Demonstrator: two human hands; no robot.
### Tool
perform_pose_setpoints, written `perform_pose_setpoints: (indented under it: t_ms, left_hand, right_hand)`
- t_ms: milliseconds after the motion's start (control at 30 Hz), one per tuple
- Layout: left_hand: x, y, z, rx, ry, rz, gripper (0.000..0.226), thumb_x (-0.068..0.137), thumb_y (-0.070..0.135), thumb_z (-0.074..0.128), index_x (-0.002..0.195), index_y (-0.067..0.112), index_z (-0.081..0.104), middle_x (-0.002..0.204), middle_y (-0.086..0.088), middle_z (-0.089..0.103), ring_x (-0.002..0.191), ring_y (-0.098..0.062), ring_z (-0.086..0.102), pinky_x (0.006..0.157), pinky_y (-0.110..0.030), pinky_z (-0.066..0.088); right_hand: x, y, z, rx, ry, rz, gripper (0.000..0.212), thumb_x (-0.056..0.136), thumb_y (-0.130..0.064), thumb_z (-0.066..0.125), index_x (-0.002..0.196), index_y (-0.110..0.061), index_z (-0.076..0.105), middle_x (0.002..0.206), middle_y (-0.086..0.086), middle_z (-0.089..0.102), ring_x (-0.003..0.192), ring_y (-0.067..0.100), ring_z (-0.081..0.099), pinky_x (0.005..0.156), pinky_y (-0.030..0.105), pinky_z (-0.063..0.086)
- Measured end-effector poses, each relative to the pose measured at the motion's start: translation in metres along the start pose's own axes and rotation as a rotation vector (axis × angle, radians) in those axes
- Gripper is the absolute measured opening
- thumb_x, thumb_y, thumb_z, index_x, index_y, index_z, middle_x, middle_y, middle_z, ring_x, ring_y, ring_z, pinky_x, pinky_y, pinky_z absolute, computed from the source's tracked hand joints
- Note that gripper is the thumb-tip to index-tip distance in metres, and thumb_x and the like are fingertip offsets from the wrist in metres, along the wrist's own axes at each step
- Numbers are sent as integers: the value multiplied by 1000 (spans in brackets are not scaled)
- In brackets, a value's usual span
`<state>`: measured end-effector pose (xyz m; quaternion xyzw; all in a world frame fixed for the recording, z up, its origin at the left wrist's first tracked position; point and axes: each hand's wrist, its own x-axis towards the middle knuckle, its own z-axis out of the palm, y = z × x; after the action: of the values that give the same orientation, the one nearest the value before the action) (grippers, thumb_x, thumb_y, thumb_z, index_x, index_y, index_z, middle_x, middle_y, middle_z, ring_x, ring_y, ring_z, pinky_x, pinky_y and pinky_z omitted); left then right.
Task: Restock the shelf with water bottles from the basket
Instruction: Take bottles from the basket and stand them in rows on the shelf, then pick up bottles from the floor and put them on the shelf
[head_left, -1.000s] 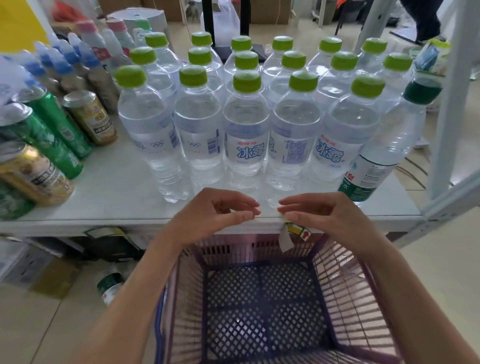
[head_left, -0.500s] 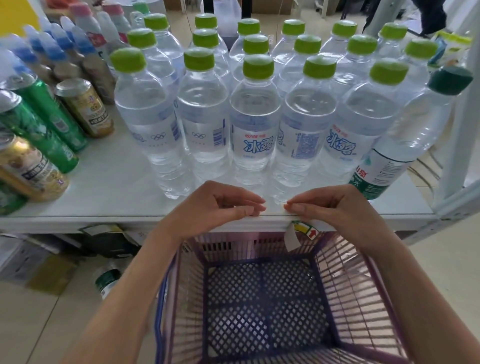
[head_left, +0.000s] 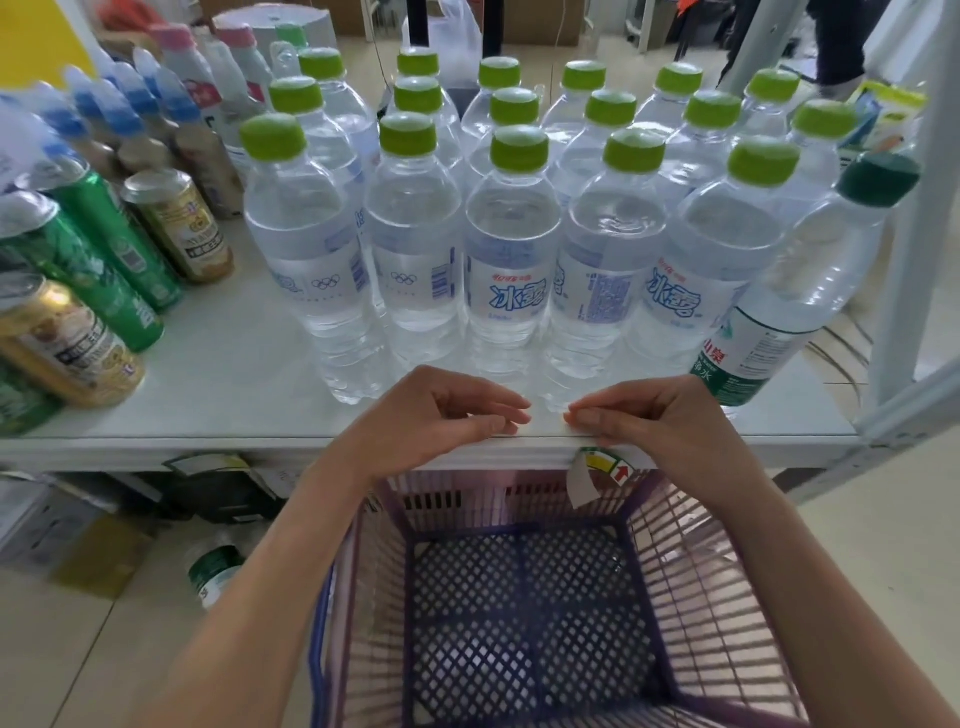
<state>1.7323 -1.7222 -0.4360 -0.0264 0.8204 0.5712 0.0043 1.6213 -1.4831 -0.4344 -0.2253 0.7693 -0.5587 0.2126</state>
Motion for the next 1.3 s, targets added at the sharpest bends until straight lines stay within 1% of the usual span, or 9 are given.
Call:
perform_pose_setpoints:
  t_ms: [167,300,367,567,700,933,1067,1167,1300]
  left_hand:
    - [-5,5,-7,24,-83,-10,30,93,4,73,122,13,75,112,6,80,109,-5,73,96,-15,54]
    - [-20,8,-23,44,-147,-30,19,95,10,70,110,14,79,109,3,80,109,-11,73,100,-22,54]
    - [-28,5,-35,20,-152,-33,13,95,9,69,101,7,80,99,-6,81,99,-20,75,90,-27,57]
    - [-27,0,-41,-17,-30,-56,12,94,6,70,105,8,75,96,-11,79,88,-23,73,71,-35,50]
    - [-22,-1,-36,20,-26,-65,11,94,6,70,103,10,75,93,-9,80,85,-18,73,65,-30,47]
    - [-12,-2,-37,-14,-58,-35,9,94,3,68,94,1,77,86,-17,78,73,-22,67,55,-31,40]
    - [-11,-5,-37,1,-79,-20,10,95,5,67,92,2,77,84,-17,77,73,-22,68,53,-29,40]
    - [-15,-2,-38,2,-86,-16,11,96,4,66,93,3,76,84,-17,77,71,-22,67,53,-26,38]
    - [-32,6,-46,1,-251,-110,14,98,7,63,96,0,75,87,-18,78,69,-27,69,52,-24,42]
  right_hand:
    - [-4,-10,-9,-34,-130,25,19,86,-12,78,105,-14,81,98,-4,81,98,13,76,88,17,57]
    - [-18,-19,-38,-103,-313,101,19,84,-19,78,102,-15,83,101,3,81,99,19,76,92,31,58]
    - [-27,-22,-57,-140,-360,137,19,81,-23,77,96,-13,84,96,8,81,92,22,76,83,27,59]
    - [-31,-11,-82,-170,-84,126,12,78,-24,79,79,-14,84,81,10,77,71,12,60,61,19,47]
    - [-30,-6,-80,-183,-33,142,9,81,-24,81,81,-15,85,84,12,77,76,17,61,70,29,47]
    - [-24,-6,-77,-133,16,121,9,80,-16,82,84,-8,85,70,8,75,57,-2,59,54,11,46]
    - [-24,-4,-78,-147,2,113,11,79,-21,82,83,-11,85,76,13,76,62,4,60,57,14,48]
    - [-27,-7,-79,-159,-112,112,11,80,-22,80,82,-12,84,80,15,76,72,17,66,63,20,51]
    - [-30,-13,-51,-178,-466,171,11,86,-14,75,91,-11,84,90,11,80,85,22,76,73,22,58]
